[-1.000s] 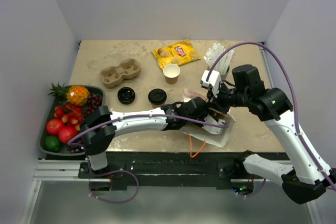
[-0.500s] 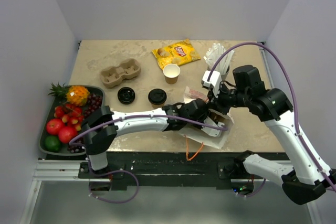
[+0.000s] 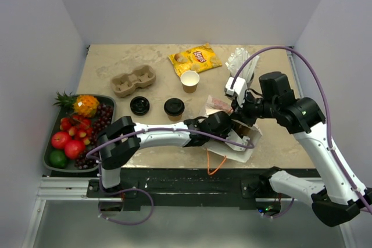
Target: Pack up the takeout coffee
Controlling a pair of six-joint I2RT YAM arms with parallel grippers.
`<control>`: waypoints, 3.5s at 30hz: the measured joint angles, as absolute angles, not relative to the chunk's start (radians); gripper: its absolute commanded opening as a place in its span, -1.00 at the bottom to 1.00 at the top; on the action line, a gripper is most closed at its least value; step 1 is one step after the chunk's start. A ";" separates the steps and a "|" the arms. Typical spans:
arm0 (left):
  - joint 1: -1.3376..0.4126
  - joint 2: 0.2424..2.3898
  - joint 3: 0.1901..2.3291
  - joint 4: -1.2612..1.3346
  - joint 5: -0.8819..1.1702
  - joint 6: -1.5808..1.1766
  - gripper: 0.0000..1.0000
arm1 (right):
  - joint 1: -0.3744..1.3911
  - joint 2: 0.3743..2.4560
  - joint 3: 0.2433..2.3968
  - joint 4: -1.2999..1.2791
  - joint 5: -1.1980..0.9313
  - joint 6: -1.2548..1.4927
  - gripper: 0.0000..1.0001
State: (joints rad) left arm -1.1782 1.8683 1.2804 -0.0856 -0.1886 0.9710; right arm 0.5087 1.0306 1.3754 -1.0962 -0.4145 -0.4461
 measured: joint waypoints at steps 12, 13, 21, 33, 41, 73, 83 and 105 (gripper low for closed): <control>-1.172 1.876 1.278 -0.047 -0.199 1.010 -1.00 | 0.508 1.048 1.405 -1.113 -0.421 -0.466 -1.00; -1.172 1.876 1.277 -0.042 -0.202 1.011 -1.00 | 0.508 1.049 1.408 -1.115 -0.421 -0.468 -1.00; -1.166 1.784 1.159 0.052 -0.115 1.042 -1.00 | 0.523 1.056 1.414 -1.132 -0.514 -0.482 -1.00; -1.158 1.743 1.125 0.074 -0.038 1.143 -0.72 | 0.525 1.061 1.430 -1.161 -0.587 -0.519 -1.00; -1.158 1.740 1.122 0.066 -0.018 1.144 -0.26 | 0.525 1.068 1.437 -1.170 -0.587 -0.517 -1.00; -1.111 1.589 1.150 -0.190 0.117 0.884 0.04 | 0.533 1.077 1.395 -1.066 -0.487 -0.463 -1.00; -1.106 1.591 1.183 -0.244 0.172 0.846 -0.28 | 0.533 1.073 1.391 -1.064 -0.461 -0.469 -1.00; -1.086 1.426 1.156 -0.064 0.263 0.614 0.15 | 0.536 0.887 1.264 -0.935 -0.369 -0.398 -1.00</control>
